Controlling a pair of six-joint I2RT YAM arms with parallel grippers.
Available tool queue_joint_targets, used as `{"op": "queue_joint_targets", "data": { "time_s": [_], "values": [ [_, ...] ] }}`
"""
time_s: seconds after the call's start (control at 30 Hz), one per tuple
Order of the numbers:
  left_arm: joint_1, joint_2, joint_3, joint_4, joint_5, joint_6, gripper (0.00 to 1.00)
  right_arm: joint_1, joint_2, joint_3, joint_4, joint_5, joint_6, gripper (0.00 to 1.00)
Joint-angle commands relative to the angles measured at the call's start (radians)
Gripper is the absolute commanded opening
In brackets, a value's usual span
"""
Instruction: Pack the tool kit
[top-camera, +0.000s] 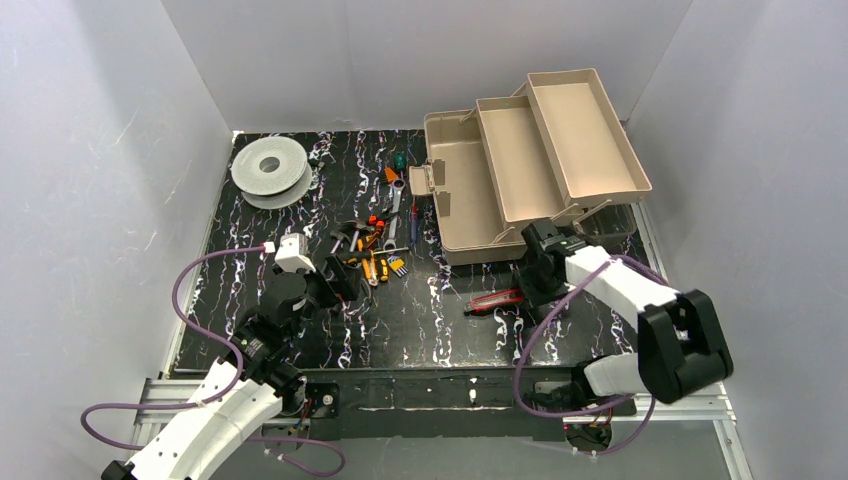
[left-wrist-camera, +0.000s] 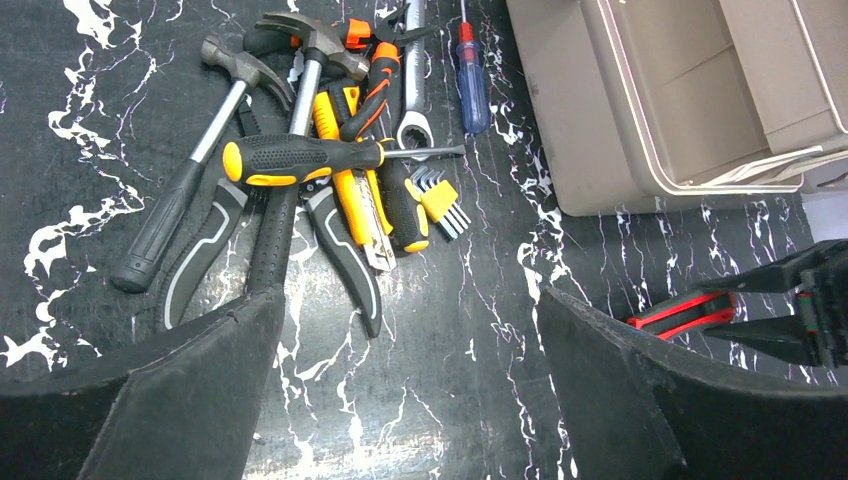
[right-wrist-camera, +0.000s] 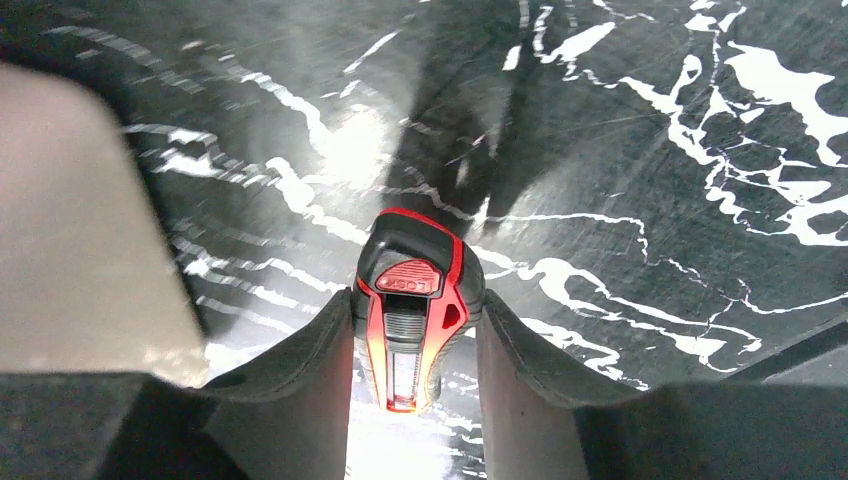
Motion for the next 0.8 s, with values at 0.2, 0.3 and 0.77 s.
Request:
{"op": "queue_joint_targets", "data": {
  "time_s": [0.2, 0.3, 0.77],
  "values": [
    [0.002, 0.000, 0.022, -0.002, 0.036, -0.002, 0.98, -0.005, -0.418, -0.115, 0.285, 0.064, -0.395, 0.01],
    [0.002, 0.012, 0.028, 0.008, 0.071, 0.009, 0.98, -0.005, -0.570, -0.208, 0.532, 0.003, -0.564, 0.01],
    [0.002, 0.114, 0.072, 0.045, 0.185, 0.029, 0.98, -0.003, -0.447, 0.370, 0.374, -0.060, -1.296, 0.01]
  ]
}}
